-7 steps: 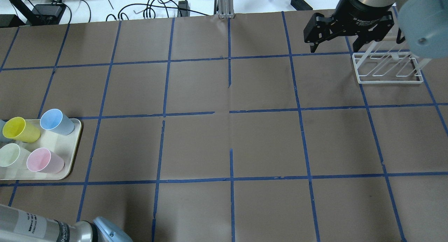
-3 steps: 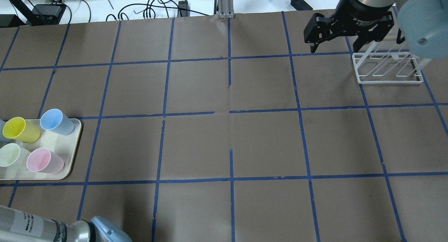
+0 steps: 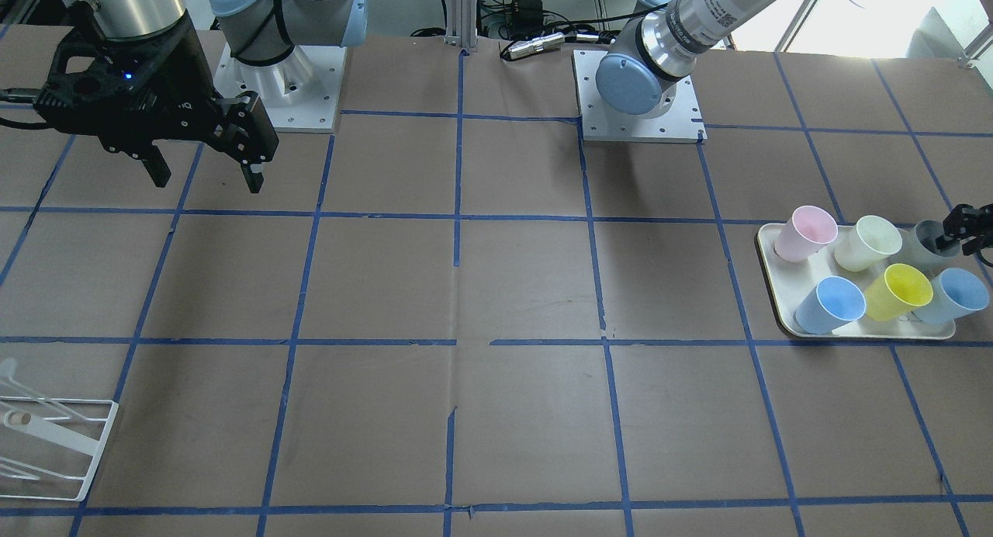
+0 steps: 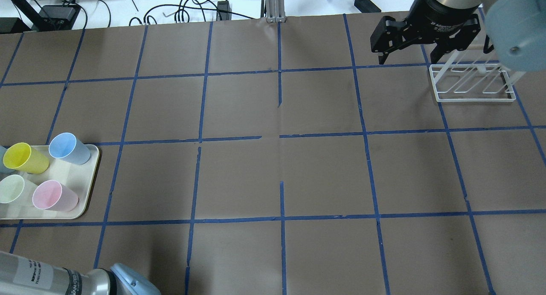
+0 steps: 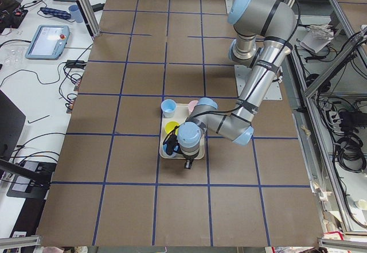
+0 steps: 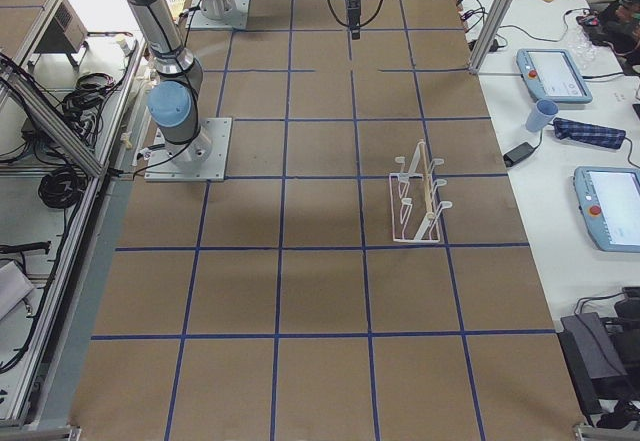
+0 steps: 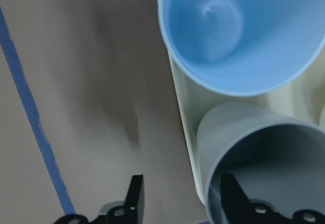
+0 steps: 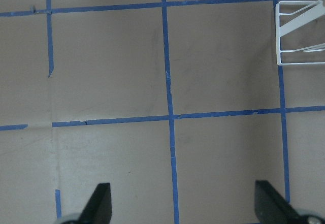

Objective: Transfer IKEA cup to right arm and place on rack

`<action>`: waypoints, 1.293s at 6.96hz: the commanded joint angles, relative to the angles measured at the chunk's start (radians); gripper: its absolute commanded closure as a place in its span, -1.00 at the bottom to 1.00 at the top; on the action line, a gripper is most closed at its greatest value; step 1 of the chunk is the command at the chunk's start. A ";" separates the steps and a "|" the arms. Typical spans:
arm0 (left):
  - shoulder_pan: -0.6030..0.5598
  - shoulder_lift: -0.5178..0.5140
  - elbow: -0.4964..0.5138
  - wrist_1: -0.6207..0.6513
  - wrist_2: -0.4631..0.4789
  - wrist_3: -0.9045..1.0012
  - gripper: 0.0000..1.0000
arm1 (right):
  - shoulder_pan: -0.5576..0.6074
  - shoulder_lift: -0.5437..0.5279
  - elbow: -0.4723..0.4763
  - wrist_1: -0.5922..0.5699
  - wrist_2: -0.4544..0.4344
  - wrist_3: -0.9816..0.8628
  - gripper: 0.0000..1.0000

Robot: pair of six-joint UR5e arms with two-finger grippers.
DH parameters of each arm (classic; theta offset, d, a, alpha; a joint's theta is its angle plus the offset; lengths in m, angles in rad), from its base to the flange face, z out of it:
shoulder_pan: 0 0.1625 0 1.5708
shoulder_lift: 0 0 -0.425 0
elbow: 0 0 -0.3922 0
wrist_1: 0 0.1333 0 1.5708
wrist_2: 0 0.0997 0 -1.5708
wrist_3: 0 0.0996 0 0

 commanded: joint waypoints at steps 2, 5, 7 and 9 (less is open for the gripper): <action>-0.006 0.007 0.008 -0.003 -0.012 0.002 0.18 | -0.001 0.000 0.000 -0.001 0.002 0.000 -1.00; -0.006 0.008 -0.005 -0.018 -0.015 0.002 0.47 | 0.001 0.000 -0.002 -0.003 0.003 0.000 -1.00; -0.006 0.010 0.009 -0.023 -0.017 0.002 0.96 | -0.001 0.000 -0.002 -0.003 0.003 0.000 -1.00; -0.006 0.011 0.009 -0.026 -0.015 0.002 1.00 | 0.001 0.000 -0.002 -0.003 0.005 0.000 -1.00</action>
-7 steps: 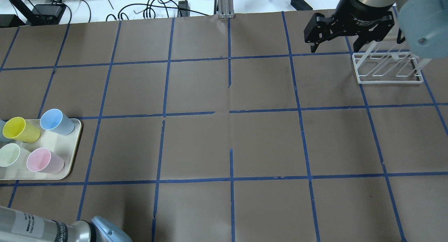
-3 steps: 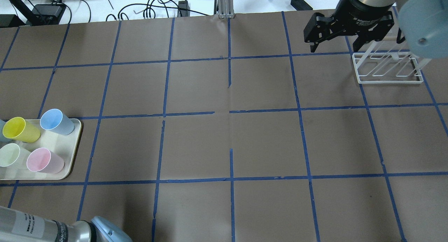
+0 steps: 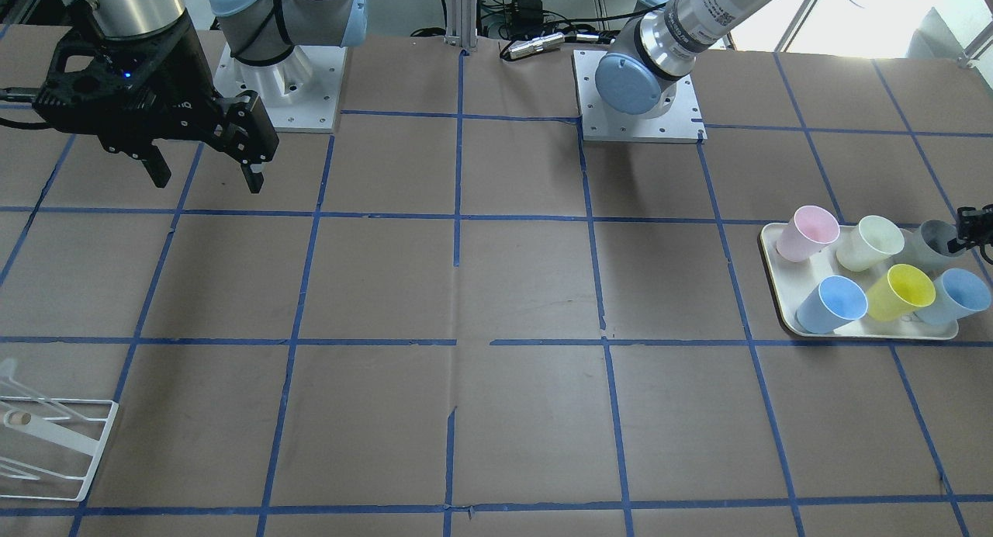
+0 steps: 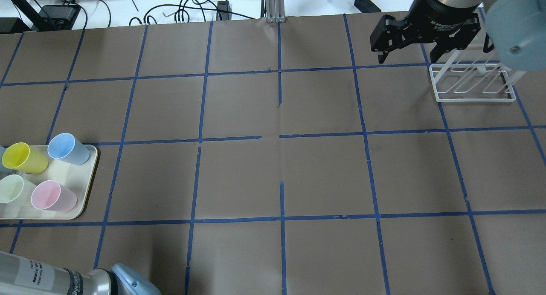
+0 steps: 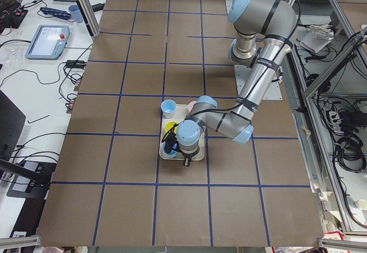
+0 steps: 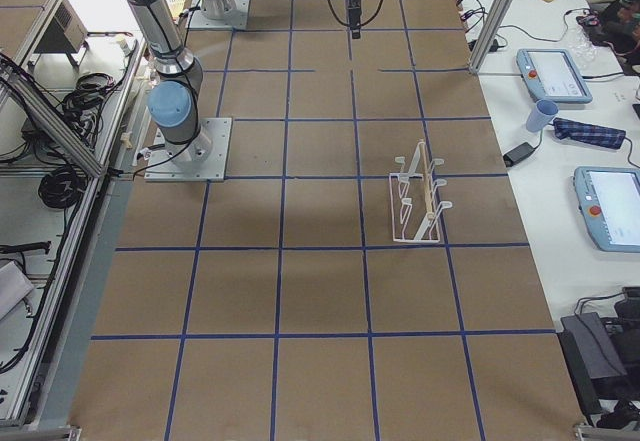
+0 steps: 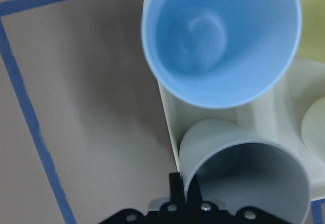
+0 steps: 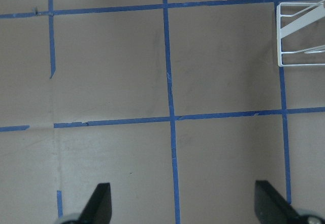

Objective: Transfer IKEA cup to right arm and place on rack

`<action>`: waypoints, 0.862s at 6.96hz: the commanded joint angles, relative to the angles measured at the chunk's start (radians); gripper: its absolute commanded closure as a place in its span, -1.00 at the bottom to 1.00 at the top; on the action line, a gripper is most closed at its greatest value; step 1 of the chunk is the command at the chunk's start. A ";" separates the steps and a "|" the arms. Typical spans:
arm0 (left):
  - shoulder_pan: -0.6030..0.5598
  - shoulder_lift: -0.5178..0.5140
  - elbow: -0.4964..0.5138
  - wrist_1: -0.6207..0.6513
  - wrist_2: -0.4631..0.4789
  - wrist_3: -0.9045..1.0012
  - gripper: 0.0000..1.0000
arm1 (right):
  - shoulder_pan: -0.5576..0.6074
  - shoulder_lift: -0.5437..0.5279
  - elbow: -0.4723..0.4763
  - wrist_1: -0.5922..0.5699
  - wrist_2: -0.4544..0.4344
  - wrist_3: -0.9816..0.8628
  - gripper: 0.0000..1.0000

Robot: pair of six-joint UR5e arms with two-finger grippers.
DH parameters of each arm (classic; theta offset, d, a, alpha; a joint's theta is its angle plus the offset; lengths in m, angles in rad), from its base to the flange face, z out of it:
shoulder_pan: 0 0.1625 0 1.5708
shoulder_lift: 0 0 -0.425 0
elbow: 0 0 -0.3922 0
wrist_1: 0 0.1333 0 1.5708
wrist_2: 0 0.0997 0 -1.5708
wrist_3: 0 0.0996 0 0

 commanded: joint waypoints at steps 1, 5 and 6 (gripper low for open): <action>0.000 0.011 0.010 -0.003 0.001 0.006 1.00 | 0.001 0.000 0.000 0.000 0.001 0.000 -1.00; 0.011 0.054 0.201 -0.355 -0.045 0.076 1.00 | 0.001 0.000 0.000 0.000 0.001 0.000 -1.00; 0.011 0.060 0.255 -0.426 -0.089 0.115 1.00 | -0.001 0.000 0.000 0.000 0.001 0.000 -1.00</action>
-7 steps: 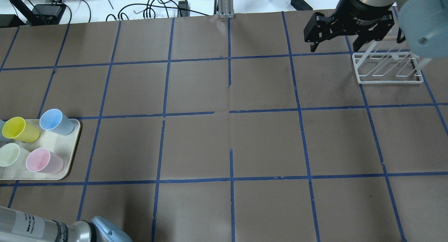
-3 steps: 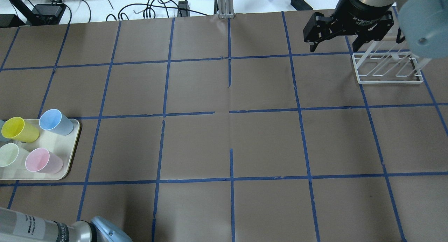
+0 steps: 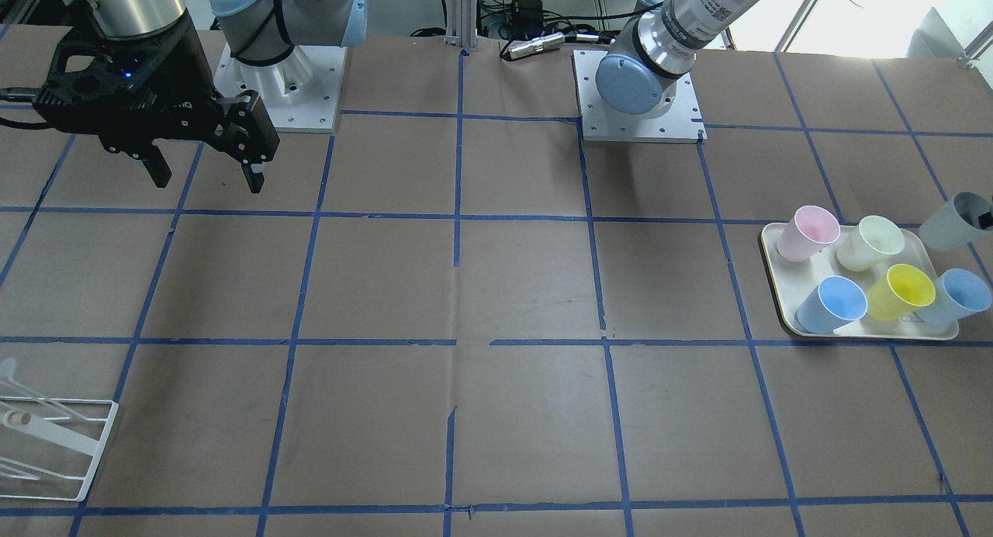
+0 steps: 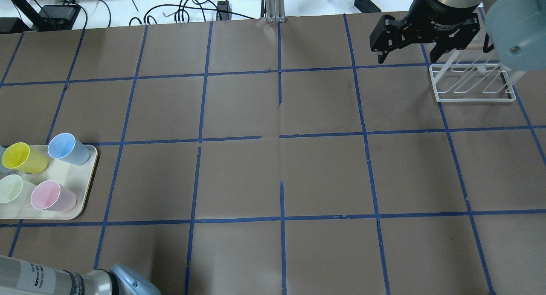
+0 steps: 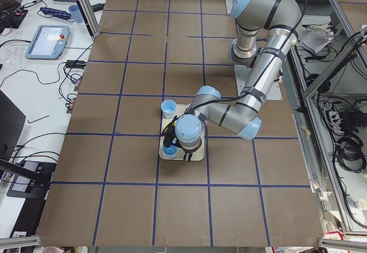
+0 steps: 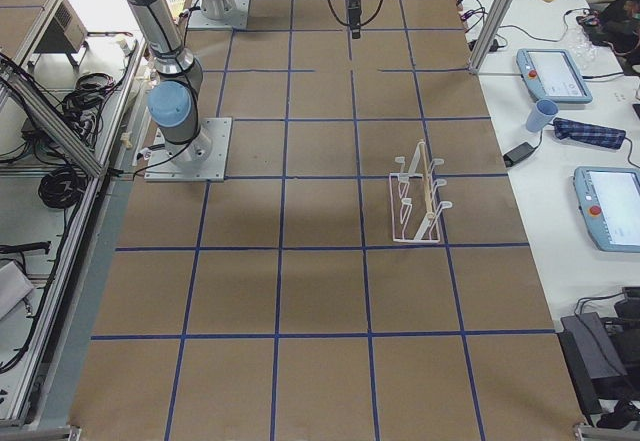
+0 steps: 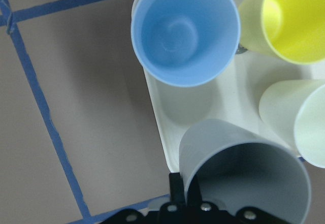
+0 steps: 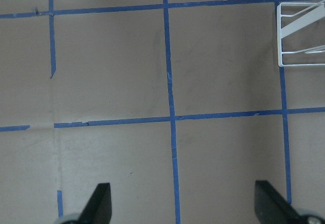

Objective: Transfer IKEA cup to right arm and place on rack

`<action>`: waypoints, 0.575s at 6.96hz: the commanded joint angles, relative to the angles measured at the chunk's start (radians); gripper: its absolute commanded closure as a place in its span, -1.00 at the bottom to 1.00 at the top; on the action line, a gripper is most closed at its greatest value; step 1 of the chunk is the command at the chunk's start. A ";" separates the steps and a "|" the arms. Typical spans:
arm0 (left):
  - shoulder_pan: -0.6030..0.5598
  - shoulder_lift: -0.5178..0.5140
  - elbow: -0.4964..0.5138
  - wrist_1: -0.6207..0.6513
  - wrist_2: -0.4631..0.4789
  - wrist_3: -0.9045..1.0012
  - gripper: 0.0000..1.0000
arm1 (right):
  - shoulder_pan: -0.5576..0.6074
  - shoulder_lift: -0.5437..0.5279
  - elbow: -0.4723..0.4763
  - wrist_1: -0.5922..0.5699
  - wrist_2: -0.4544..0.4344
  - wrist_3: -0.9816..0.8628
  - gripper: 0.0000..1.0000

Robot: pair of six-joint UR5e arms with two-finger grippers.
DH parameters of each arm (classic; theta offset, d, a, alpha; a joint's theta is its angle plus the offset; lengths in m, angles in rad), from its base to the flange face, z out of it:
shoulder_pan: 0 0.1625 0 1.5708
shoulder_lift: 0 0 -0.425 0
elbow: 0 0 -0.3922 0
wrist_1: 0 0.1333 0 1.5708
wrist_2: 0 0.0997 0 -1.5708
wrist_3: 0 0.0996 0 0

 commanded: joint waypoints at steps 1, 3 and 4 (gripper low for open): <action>-0.005 0.013 0.129 -0.241 -0.122 0.071 1.00 | -0.001 0.000 0.000 0.000 0.000 0.000 -1.00; -0.052 0.054 0.160 -0.471 -0.254 0.074 1.00 | -0.002 0.000 -0.002 0.000 0.000 0.000 -1.00; -0.128 0.074 0.148 -0.538 -0.304 0.073 1.00 | -0.004 0.000 -0.003 0.002 -0.003 0.002 -1.00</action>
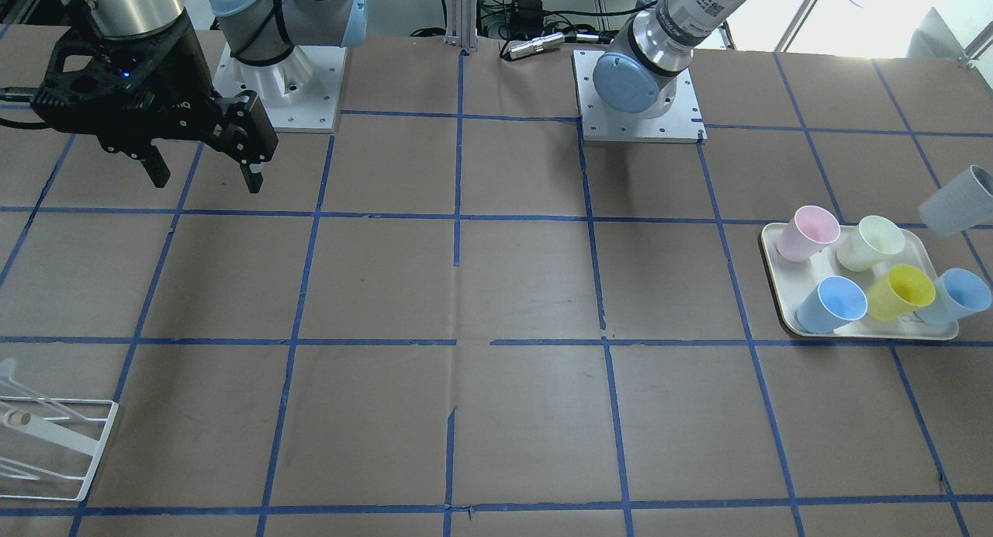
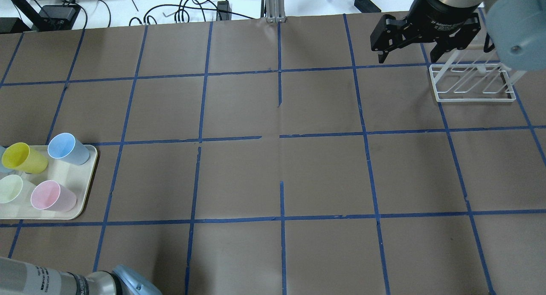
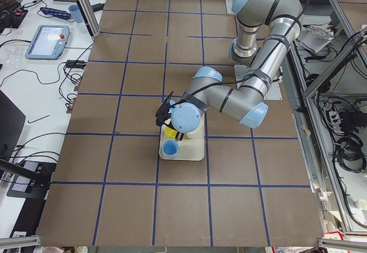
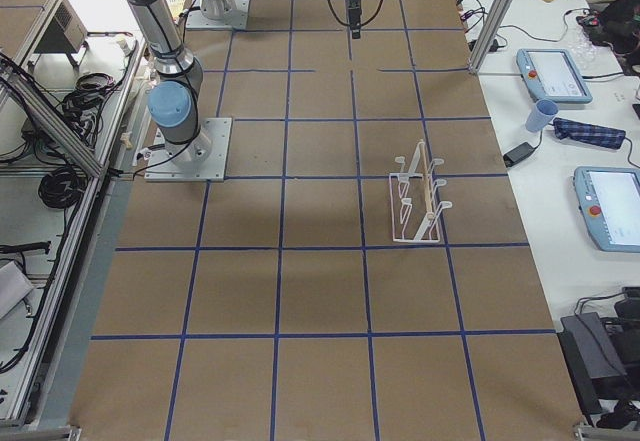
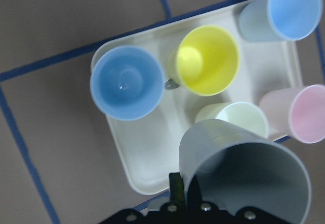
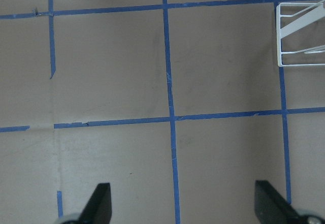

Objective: Transfer IKEA cup to right arm and place on rack

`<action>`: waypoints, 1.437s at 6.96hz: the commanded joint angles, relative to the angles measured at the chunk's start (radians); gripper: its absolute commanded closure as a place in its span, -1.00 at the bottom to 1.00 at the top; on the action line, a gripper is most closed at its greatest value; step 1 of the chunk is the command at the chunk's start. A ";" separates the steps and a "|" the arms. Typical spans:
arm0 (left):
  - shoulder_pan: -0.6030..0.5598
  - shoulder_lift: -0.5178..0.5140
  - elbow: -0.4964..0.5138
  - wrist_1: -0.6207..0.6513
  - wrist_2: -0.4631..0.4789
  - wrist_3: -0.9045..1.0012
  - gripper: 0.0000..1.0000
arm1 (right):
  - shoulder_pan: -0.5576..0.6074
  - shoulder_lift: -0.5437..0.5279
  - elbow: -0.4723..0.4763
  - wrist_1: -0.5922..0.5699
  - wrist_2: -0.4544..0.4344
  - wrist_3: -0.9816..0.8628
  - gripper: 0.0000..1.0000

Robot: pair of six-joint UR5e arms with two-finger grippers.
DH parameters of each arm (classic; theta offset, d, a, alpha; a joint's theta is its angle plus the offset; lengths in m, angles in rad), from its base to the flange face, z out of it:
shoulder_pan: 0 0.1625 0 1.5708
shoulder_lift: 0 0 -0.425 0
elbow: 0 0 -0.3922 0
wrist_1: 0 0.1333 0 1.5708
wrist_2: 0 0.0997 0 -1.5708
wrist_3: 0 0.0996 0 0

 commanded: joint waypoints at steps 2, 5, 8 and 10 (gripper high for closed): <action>-0.233 0.082 -0.048 -0.222 -0.194 -0.034 1.00 | -0.002 -0.020 0.000 0.050 0.002 0.010 -1.00; -0.478 0.173 -0.258 -0.252 -0.534 -0.207 1.00 | -0.015 -0.046 -0.017 0.189 0.026 0.032 -1.00; -0.719 0.242 -0.329 -0.201 -0.719 -0.596 1.00 | -0.116 -0.051 -0.078 0.345 0.196 0.032 -1.00; -0.806 0.306 -0.416 -0.205 -0.898 -0.715 1.00 | -0.199 -0.051 -0.094 0.426 0.288 0.026 -1.00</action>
